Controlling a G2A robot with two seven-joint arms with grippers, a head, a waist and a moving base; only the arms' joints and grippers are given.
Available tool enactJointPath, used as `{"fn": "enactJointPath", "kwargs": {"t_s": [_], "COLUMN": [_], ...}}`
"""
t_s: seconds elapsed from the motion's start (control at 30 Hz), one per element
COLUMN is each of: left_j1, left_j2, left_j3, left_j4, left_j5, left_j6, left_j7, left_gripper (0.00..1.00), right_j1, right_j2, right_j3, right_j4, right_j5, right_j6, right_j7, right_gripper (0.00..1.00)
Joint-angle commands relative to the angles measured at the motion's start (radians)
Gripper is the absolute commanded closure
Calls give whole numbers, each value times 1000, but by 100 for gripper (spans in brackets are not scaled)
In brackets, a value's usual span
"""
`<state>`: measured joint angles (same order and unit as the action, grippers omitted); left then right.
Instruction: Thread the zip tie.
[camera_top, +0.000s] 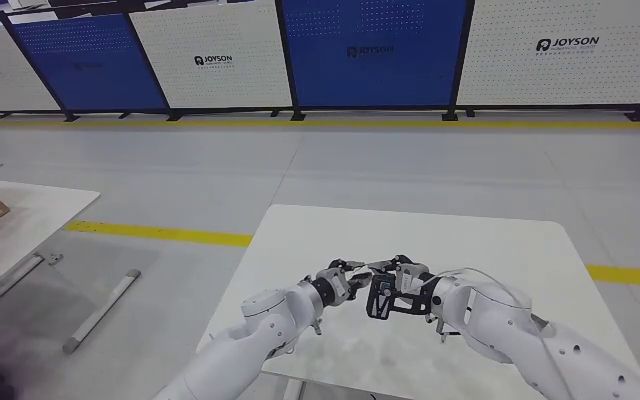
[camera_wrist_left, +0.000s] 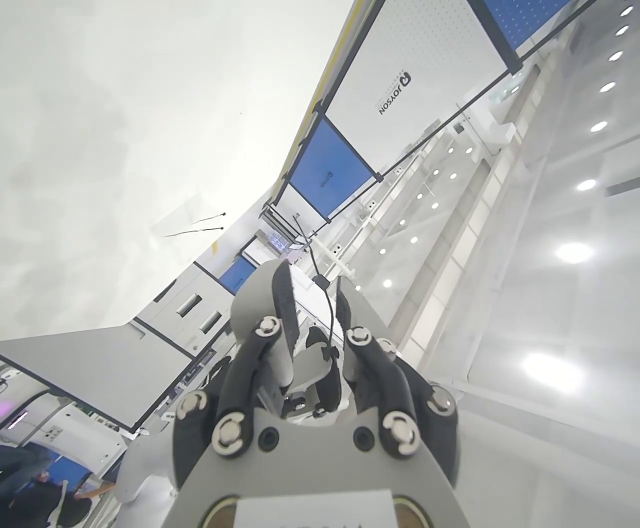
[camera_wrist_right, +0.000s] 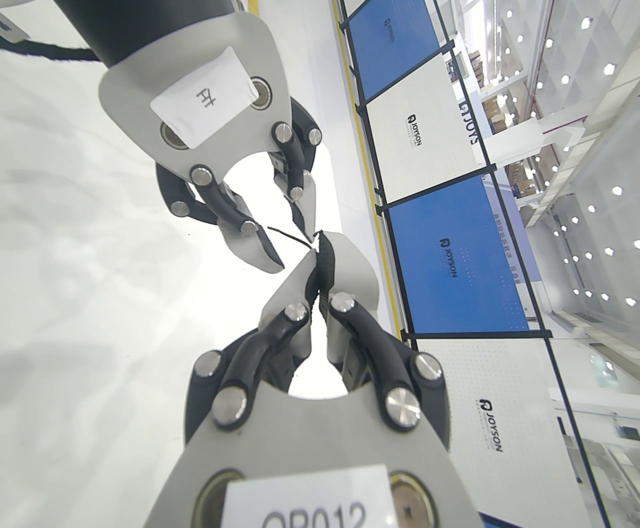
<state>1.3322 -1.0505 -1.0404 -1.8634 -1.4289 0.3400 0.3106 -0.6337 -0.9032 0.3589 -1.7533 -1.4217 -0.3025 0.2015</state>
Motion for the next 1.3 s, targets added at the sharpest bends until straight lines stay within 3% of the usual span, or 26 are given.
{"fn": "enactJointPath", "kwargs": {"t_s": [0.0,0.37,0.4,0.43,0.53,0.57,0.67,0.77,0.9,1.03,1.1,1.17,1.27], "left_j1": [-1,-2,-1,1,4,4,5,9,32,54,58,62,62], "left_j2": [-1,-7,-7,-8,-9,-9,-12,-12,-11,-10,-14,-19,-19], "left_j3": [1,-3,-4,-6,-12,-13,-13,-11,-1,25,45,64,64], "left_j4": [2,6,5,5,9,12,16,13,-9,-9,-2,9,9], "left_j5": [-4,8,9,11,16,21,48,104,245,403,475,514,514], "left_j6": [0,-1,-1,-1,-2,-4,-20,-32,-85,-123,-165,-193,-193], "left_j7": [-1,-9,-10,-11,-12,-10,-5,-7,1,-7,1,1,1], "left_gripper": [100,100,100,100,100,100,100,100,100,100,100,100,100], "right_j1": [0,-23,-27,-33,-55,-63,-96,-148,-233,-331,-354,-357,-357], "right_j2": [0,-2,-2,-2,2,3,13,29,54,74,75,75,75], "right_j3": [0,16,24,31,58,66,102,156,236,324,356,359,359], "right_j4": [0,-2,-4,-5,-9,-13,-29,-38,-75,-80,-71,-69,-69], "right_j5": [0,-16,-20,-23,-35,-40,-48,-3,59,217,305,319,319], "right_j6": [0,0,-2,-4,-11,-11,-9,11,57,106,116,114,114], "right_j7": [0,-5,-7,-11,-27,-31,-55,-83,-84,-62,-37,-33,-33], "right_gripper": [100,100,87,68,49,20,0,0,0,0,0,0,0]}}
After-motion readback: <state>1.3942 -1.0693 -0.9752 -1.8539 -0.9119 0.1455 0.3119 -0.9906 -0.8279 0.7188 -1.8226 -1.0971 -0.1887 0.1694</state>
